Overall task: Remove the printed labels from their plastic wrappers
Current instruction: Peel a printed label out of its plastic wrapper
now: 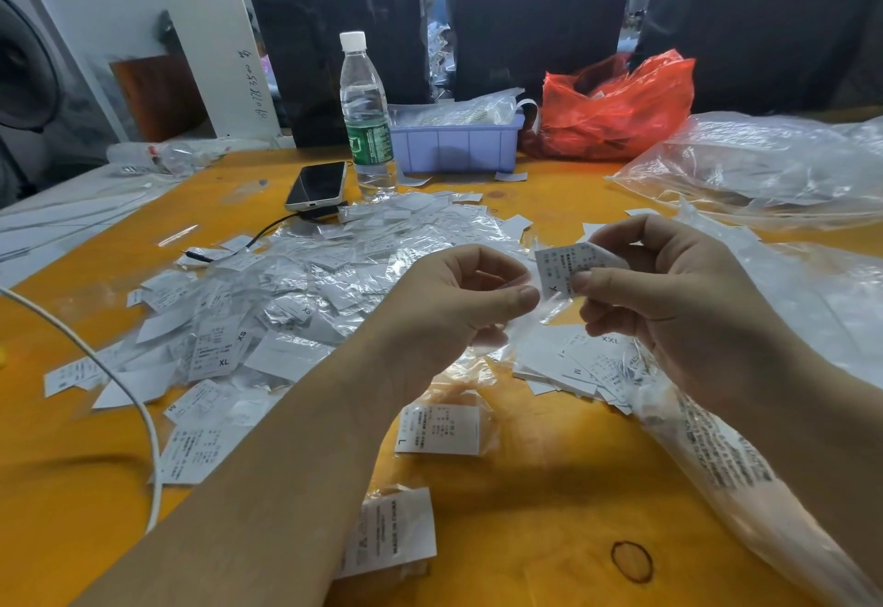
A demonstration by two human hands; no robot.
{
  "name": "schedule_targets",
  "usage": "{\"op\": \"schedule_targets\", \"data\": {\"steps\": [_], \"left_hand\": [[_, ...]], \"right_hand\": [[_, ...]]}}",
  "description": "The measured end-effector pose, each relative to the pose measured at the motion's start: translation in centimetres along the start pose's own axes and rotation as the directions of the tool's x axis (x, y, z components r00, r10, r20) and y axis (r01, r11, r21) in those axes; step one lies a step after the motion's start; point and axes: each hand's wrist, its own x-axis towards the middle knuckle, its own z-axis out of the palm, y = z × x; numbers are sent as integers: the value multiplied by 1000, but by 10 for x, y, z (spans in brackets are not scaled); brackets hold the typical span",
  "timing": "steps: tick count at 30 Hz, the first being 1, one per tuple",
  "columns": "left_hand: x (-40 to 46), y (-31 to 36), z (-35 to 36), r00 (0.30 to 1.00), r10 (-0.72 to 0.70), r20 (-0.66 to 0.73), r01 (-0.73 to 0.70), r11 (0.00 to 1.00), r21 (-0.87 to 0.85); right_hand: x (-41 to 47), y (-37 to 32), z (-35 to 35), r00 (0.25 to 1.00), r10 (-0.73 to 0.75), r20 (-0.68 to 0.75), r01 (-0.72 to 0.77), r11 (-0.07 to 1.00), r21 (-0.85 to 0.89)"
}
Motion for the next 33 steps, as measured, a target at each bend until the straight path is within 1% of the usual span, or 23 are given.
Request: {"op": "schedule_targets", "data": {"steps": [2,4,7,11,17,19,22,24,25,27,33], "left_hand": [[0,0,0,1000,0,-6,0,1000,-15],[0,1,0,1000,1,-11,-2,1000,-28],[0,1,-1,1000,13,-28,-14,999,-38],[0,0,-1,998,36,-43,-37,999,-24],[0,-2,0,997,63,-40,-63,998,-1],[0,-2,0,998,68,-17,-68,998,2],[0,-3,1,998,67,4,-67,998,-7],[0,-2,1,998,66,8,-66,997,-25],[1,-2,0,998,65,8,-65,997,-30],[1,-2,0,998,63,12,-62,997,-34],[1,-3,-1,998,56,27,-55,998,-44]], "right_hand": [[-2,-1,0,997,-75,-12,73,993,-92],[-3,-1,0,993,-120,-13,116,981,-156],[-4,-1,1,993,-119,1,117,980,-161],[-3,0,2,997,-78,4,78,995,-66],[1,-1,2,1000,-3,-22,7,986,167],[0,-2,2,1000,0,-13,2,984,180],[-4,-2,4,999,-41,-9,41,997,67],[-6,-1,6,992,-121,-24,117,987,-112],[-8,0,7,985,-169,-31,159,964,-214],[-10,1,9,972,-234,-35,210,921,-329],[-7,3,6,959,-267,-91,211,892,-401]]}}
